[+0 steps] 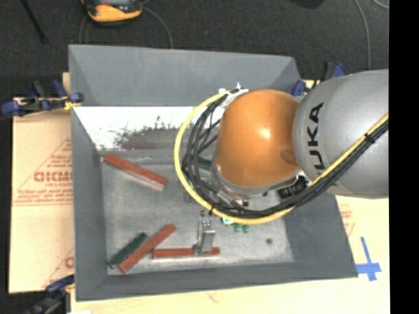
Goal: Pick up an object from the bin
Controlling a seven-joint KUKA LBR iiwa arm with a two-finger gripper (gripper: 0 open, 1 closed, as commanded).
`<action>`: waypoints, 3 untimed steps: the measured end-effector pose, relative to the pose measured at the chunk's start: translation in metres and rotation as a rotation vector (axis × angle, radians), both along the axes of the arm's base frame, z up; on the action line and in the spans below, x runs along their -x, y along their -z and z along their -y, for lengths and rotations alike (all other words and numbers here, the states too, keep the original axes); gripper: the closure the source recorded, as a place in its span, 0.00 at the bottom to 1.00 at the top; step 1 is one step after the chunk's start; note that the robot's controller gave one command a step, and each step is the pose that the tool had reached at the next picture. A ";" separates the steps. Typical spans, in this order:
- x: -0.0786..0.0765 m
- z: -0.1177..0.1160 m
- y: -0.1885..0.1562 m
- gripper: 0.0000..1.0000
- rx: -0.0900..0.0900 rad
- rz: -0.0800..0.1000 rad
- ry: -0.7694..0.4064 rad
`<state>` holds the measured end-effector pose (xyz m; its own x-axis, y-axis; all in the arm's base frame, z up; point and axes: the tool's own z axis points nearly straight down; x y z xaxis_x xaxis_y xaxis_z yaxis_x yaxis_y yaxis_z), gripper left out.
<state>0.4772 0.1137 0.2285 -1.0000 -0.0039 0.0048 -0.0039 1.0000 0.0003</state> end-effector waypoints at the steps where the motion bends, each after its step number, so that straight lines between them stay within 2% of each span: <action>1: -0.002 0.001 -0.003 0.00 -0.001 0.008 0.004; 2: -0.011 0.003 0.041 0.00 -0.001 0.015 -0.053; 3: -0.021 0.018 0.109 0.00 0.000 0.013 -0.112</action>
Offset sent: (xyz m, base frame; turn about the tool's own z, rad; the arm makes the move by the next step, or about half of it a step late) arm 0.0274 -0.0099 -0.1585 -0.1887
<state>0.4982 0.0952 0.1196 -0.9933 -0.1156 -0.0081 -0.1156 0.9933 -0.0003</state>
